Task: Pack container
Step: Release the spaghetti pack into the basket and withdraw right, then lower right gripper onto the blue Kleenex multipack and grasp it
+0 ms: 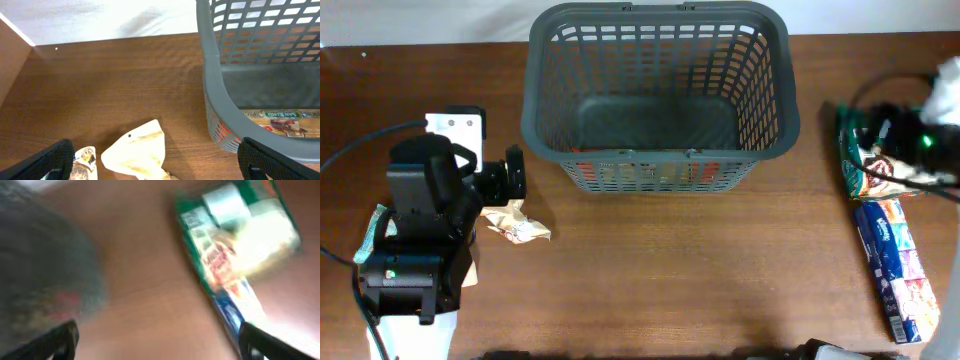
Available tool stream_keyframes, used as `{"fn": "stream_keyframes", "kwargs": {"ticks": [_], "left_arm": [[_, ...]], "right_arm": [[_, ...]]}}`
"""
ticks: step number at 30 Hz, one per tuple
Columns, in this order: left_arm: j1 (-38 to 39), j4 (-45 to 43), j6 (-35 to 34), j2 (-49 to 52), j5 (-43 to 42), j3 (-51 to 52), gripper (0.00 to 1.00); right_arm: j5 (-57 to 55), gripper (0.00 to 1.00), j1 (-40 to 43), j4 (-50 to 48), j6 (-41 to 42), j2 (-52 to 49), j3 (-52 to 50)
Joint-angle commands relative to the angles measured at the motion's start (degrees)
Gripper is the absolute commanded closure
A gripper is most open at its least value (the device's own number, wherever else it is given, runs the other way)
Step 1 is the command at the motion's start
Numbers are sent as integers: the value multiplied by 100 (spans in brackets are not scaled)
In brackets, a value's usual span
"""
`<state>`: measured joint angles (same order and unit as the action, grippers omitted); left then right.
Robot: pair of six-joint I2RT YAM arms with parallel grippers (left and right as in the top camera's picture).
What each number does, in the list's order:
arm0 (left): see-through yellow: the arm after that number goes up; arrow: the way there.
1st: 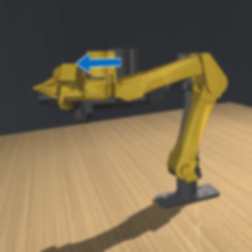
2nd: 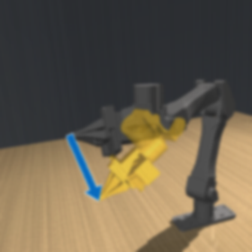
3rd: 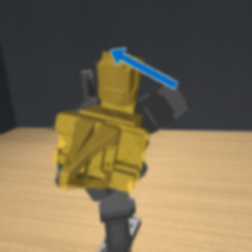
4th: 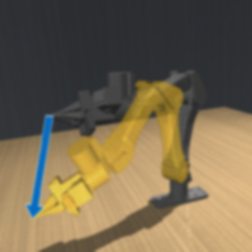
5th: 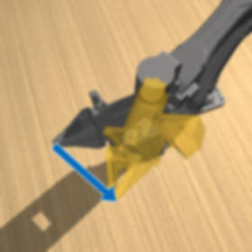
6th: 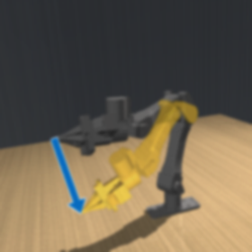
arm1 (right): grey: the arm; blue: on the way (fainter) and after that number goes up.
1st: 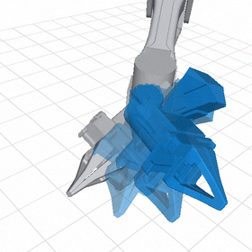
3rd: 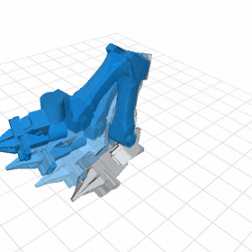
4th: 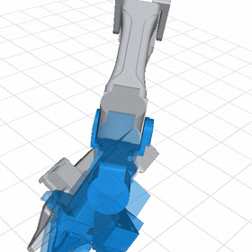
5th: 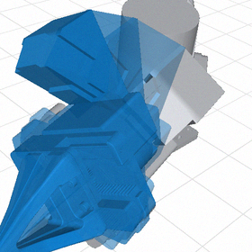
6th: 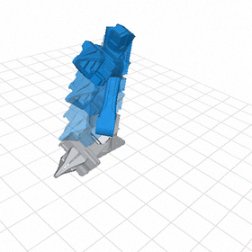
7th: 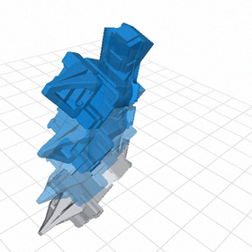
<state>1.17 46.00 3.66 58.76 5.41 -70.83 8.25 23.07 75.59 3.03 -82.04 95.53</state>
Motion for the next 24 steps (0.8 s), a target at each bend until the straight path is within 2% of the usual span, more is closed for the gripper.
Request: {"fn": "stream_keyframes", "kwargs": {"ticks": [1, 6, 10, 18, 24], "left_arm": [[17, -15, 120, -59, 4, -48, 1], [17, -4, 118, -61, 0, -48, 1], [17, 74, 118, -61, 0, -48, 1], [17, 125, 118, -61, 0, -48, 1], [17, 144, 122, -61, 4, -48, 1]], "right_arm": [[-708, 1, 317, 638, 46, 33, 50], [-881, 1, 601, 1593, 48, 107, 31], [-1150, 1, 739, 1738, 17, 354, -74], [-1982, 1, 857, 588, -361, 960, -1091], [-1274, 1, 846, -79, -1923, 1036, -2542]]}}
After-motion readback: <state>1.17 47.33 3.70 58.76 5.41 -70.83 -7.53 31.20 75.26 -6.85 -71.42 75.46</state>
